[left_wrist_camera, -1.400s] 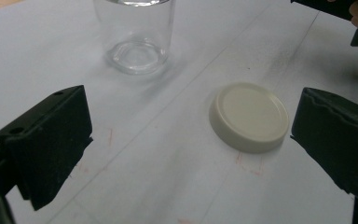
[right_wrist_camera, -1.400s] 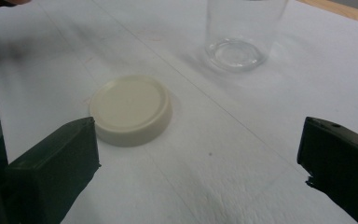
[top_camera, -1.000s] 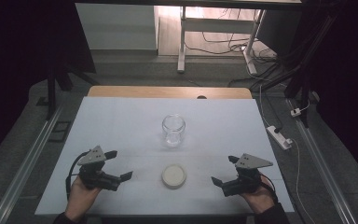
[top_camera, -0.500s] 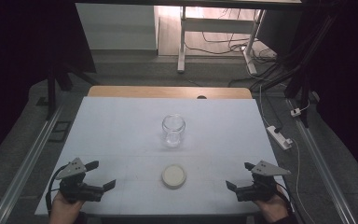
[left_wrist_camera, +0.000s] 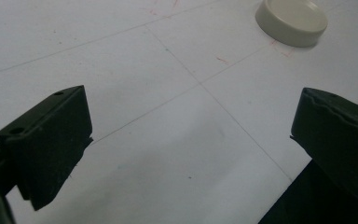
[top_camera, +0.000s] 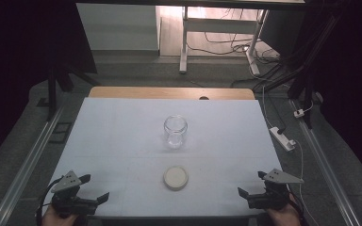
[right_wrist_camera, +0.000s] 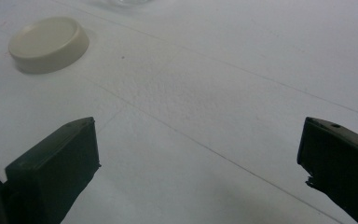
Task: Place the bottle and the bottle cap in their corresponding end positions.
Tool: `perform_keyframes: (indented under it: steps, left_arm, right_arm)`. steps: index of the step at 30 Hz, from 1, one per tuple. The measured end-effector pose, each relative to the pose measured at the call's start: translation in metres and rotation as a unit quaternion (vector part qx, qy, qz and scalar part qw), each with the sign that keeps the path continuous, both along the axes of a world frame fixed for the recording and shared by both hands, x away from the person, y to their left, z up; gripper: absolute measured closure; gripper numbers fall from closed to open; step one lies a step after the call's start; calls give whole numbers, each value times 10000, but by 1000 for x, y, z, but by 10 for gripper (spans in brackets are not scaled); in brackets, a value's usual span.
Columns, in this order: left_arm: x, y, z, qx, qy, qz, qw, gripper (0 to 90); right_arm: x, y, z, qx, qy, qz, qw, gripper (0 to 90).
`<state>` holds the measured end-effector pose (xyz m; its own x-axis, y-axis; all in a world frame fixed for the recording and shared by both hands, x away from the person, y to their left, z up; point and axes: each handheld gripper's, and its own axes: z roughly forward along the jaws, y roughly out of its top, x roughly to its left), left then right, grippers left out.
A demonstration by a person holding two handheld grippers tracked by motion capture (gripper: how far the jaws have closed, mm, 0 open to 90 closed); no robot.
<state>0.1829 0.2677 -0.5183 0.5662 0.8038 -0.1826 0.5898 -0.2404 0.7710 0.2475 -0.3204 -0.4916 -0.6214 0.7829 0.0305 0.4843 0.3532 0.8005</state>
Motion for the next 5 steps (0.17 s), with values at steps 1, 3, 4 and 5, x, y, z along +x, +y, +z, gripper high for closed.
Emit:
perform_keyframes:
  steps: [1, 3, 4, 5]
  left_arm:
    - [0, 0, 0, 35, 26, 24, 10000, 0]
    - [0, 0, 0, 34, 43, 21, 10000, 0]
    - [0, 0, -1, 22, 55, 20, 10000, 0]
    - [1, 0, 0, 2, 61, 17, 10000, 0]
  right_arm:
    - [0, 0, 0, -13, 5, -6, 10000, 0]
    - [-1, 0, 0, -43, 11, -8, 10000, 0]
    - [-1, 0, 0, -59, 4, 1, 10000, 0]
    - [-1, 0, 0, -68, 10, -6, 10000, 0]
